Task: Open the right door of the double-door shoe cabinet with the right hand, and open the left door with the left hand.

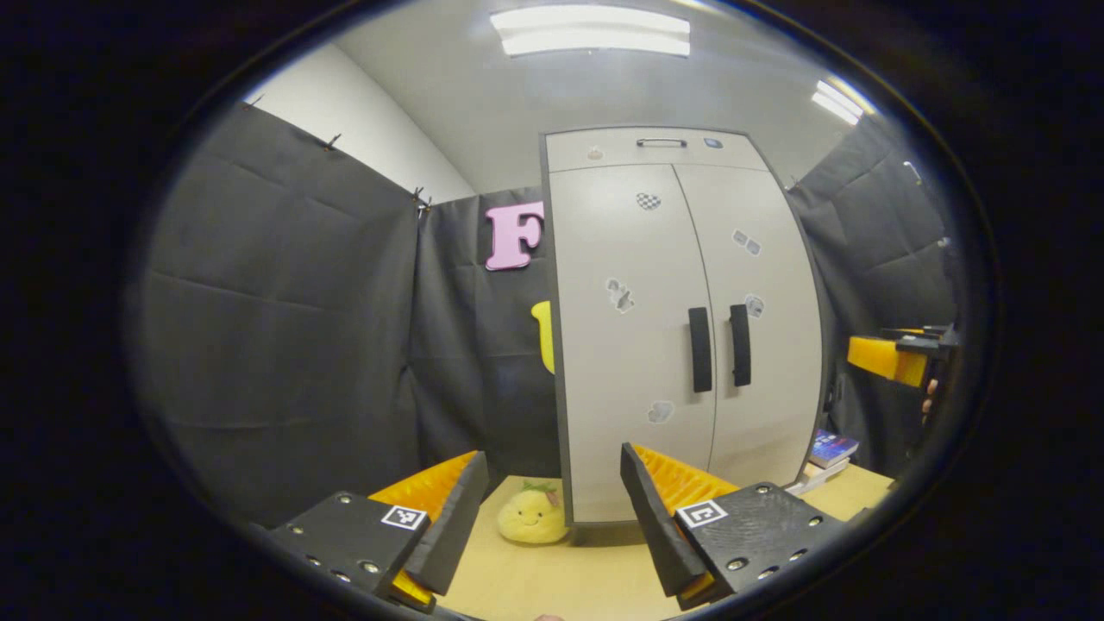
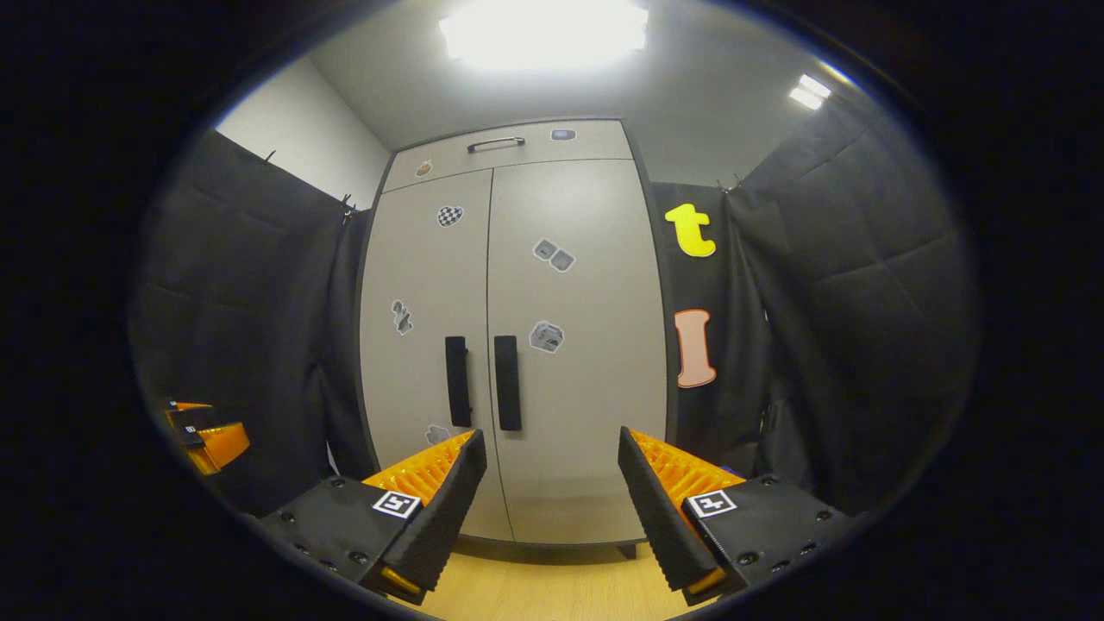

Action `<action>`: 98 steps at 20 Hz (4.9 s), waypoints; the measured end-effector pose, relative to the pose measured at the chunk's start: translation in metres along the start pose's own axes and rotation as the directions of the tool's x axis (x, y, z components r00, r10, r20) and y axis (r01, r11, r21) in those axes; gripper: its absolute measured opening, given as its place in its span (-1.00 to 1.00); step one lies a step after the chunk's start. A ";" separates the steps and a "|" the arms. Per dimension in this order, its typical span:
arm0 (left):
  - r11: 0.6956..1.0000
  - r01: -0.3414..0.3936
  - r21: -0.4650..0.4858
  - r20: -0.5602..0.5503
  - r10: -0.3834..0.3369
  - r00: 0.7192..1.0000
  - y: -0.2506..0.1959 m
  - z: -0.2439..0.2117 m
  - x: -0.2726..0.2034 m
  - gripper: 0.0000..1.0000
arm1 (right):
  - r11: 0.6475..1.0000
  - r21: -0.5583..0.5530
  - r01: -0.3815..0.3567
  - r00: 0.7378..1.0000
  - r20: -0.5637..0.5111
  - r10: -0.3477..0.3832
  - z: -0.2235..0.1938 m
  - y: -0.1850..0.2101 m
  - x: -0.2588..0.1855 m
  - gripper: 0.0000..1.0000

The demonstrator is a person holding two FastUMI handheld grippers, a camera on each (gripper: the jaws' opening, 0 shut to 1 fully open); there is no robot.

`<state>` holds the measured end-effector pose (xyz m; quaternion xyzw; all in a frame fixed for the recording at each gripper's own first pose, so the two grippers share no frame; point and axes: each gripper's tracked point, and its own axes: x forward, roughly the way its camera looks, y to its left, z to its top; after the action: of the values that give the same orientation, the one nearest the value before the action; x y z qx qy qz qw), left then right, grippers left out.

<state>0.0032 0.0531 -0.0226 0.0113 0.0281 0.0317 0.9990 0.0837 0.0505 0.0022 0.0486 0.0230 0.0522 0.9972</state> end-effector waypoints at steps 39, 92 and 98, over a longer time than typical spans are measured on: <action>0.982 -0.171 -0.080 -0.031 0.169 0.985 0.038 -0.033 -0.036 0.78 | 0.999 0.006 -0.038 0.978 -0.204 0.038 -0.019 0.053 0.194 -0.72; 0.941 0.321 -0.109 -0.019 -0.325 0.946 -0.197 -0.028 0.029 0.78 | 0.999 -0.025 -0.037 0.975 -0.222 0.031 0.004 -0.138 0.011 -0.84; 0.956 0.276 -0.101 -0.033 -0.280 0.959 -0.181 -0.029 0.044 0.79 | 0.999 0.000 0.035 0.979 -0.203 -0.035 0.003 -0.181 0.014 -1.00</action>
<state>0.0563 -0.1244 -0.0582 -0.0410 0.0510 -0.1075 0.9921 0.1162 -0.1271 -0.0130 0.0442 0.1257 0.0393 0.9903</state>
